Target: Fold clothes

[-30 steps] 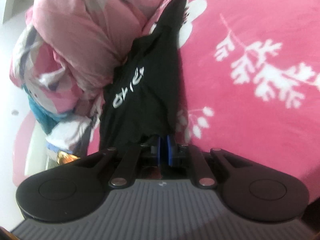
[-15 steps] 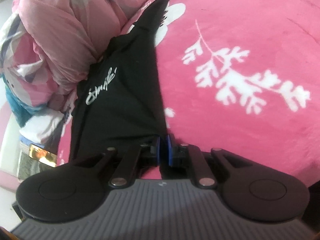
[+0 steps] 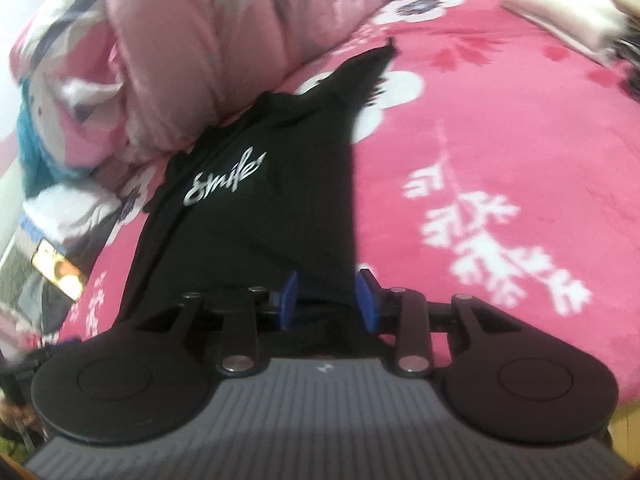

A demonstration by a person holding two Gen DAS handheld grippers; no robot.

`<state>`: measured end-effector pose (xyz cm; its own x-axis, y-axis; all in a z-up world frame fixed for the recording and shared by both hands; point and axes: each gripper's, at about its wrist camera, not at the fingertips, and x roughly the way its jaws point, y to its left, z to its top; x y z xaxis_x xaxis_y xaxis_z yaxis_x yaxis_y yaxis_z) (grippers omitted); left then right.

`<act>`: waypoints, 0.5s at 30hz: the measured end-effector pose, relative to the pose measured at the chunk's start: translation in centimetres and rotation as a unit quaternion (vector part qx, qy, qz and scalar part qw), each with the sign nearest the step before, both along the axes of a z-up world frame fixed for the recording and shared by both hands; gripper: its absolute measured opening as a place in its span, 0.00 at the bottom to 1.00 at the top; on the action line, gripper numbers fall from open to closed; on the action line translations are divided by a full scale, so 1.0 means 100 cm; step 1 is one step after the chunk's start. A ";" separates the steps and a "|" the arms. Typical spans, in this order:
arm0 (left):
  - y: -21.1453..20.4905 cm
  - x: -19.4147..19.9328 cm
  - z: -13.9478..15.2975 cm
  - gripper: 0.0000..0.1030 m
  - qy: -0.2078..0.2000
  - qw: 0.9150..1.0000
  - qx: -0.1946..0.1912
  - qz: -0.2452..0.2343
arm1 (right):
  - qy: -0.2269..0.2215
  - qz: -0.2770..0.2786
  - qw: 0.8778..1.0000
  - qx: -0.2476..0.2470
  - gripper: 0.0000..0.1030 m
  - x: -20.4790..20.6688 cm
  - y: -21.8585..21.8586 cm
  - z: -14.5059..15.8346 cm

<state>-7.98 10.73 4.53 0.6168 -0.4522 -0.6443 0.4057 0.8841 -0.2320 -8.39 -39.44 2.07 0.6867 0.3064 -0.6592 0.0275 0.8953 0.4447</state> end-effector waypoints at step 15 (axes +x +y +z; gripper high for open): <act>-0.146 -0.002 -0.035 0.52 -0.036 0.960 0.147 -0.235 | -0.028 0.034 0.998 -0.049 0.39 -0.014 0.019 -0.012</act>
<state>-8.21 -3.83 1.05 0.4360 -0.4959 -0.7509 0.7820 0.6218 0.0434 -9.78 -37.55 0.86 0.7036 0.2896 -0.6488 -0.0577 0.9334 0.3541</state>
